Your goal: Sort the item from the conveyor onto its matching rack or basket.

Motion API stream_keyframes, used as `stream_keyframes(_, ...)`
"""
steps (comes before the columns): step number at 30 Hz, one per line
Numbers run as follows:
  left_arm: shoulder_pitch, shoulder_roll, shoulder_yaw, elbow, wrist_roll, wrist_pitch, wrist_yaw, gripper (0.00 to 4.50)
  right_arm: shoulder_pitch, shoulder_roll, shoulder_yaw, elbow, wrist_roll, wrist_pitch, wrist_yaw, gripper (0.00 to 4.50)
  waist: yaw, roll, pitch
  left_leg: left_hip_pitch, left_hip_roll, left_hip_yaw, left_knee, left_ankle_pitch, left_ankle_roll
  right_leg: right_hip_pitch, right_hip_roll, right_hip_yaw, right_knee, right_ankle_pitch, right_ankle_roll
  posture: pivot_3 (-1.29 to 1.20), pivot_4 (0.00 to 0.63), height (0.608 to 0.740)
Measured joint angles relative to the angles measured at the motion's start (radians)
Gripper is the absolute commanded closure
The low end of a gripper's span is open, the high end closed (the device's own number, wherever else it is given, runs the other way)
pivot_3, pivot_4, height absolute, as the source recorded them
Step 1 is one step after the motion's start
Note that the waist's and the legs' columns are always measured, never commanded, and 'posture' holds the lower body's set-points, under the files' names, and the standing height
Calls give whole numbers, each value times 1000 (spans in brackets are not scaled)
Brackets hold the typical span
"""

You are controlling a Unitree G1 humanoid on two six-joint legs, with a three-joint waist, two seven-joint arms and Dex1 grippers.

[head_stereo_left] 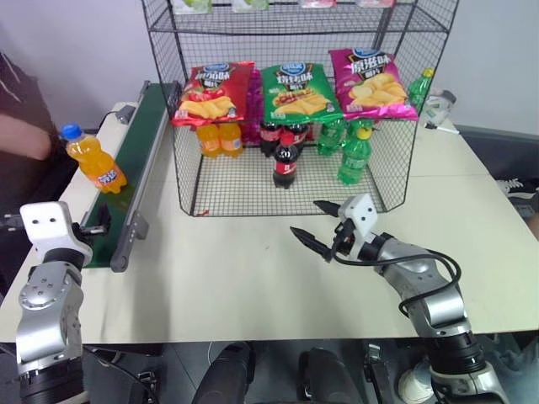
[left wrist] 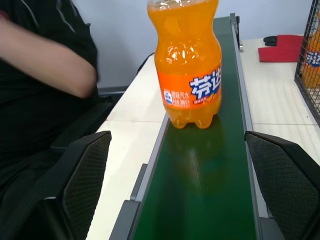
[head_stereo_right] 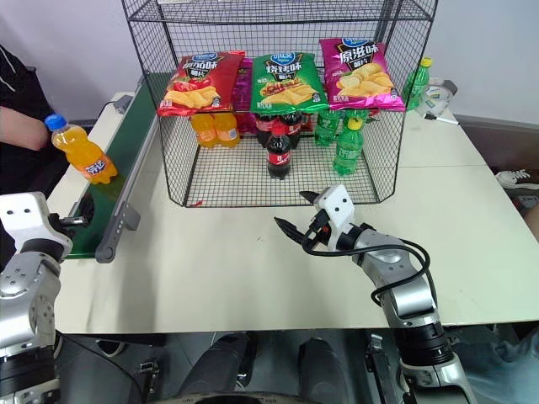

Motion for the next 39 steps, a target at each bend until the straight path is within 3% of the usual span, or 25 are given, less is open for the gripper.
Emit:
stream_keyframes(34,-22,4,72,-1,-71,-16,-40,33,1,1,26,0,-8,-1,2,0,0,0,0,0,0,0,0,0,1,0,0,0,0,0,0,0,150,740)
stream_keyframes(37,-22,4,72,-1,-71,-16,-40,816,1,1,26,0,-8,-2,2,0,0,0,0,0,0,0,0,0,1,0,0,0,0,0,0,0,150,740)
stream_keyframes(39,-23,4,72,-5,-76,-16,-42,1790,1,1,26,0,-9,-2,2,0,0,0,0,0,0,0,0,0,0,0,0,0,0,0,0,0,150,740)
